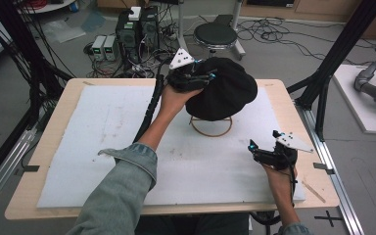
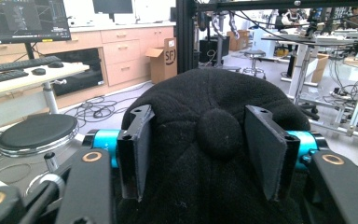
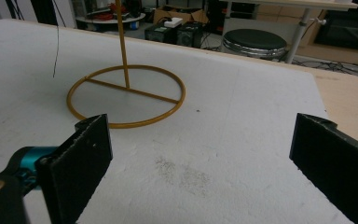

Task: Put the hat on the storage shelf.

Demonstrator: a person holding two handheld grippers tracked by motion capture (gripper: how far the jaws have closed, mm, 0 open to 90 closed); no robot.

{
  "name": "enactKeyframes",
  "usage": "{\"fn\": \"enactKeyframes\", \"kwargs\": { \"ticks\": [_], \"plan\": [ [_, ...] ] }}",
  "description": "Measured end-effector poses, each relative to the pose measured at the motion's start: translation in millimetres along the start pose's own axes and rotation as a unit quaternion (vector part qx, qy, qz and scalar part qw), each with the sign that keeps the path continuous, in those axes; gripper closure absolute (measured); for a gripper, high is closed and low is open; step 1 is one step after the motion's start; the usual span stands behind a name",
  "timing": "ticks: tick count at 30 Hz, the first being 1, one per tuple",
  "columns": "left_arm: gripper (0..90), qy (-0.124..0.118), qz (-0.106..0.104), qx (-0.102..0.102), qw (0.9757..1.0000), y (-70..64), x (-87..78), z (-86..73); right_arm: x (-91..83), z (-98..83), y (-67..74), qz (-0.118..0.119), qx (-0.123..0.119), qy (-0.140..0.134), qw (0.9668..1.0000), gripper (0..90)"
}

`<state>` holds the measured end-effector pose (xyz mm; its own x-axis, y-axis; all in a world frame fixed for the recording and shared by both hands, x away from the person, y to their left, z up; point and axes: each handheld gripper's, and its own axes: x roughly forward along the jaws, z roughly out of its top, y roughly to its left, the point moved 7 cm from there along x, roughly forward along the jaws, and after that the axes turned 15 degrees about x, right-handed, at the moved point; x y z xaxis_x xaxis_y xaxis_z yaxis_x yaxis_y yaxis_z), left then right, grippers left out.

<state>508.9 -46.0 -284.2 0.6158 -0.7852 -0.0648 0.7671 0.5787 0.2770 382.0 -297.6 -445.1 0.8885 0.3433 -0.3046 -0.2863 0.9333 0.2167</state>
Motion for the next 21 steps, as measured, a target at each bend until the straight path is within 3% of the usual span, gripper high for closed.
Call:
{"fn": "enactKeyframes", "kwargs": {
  "ticks": [8,21],
  "plan": [
    [41.7,-0.003,0.005,0.001,1.0,9.7,-17.2,0.3,-0.2,0.1,0.1,-0.001,0.001,0.0,1.0,5.3],
    [36.6,0.014,0.032,0.019,0.9992,30.3,-73.5,-7.2,1.4,1.1,0.6,-0.003,-0.001,-0.003,1.0,5.2]
  ]
}}
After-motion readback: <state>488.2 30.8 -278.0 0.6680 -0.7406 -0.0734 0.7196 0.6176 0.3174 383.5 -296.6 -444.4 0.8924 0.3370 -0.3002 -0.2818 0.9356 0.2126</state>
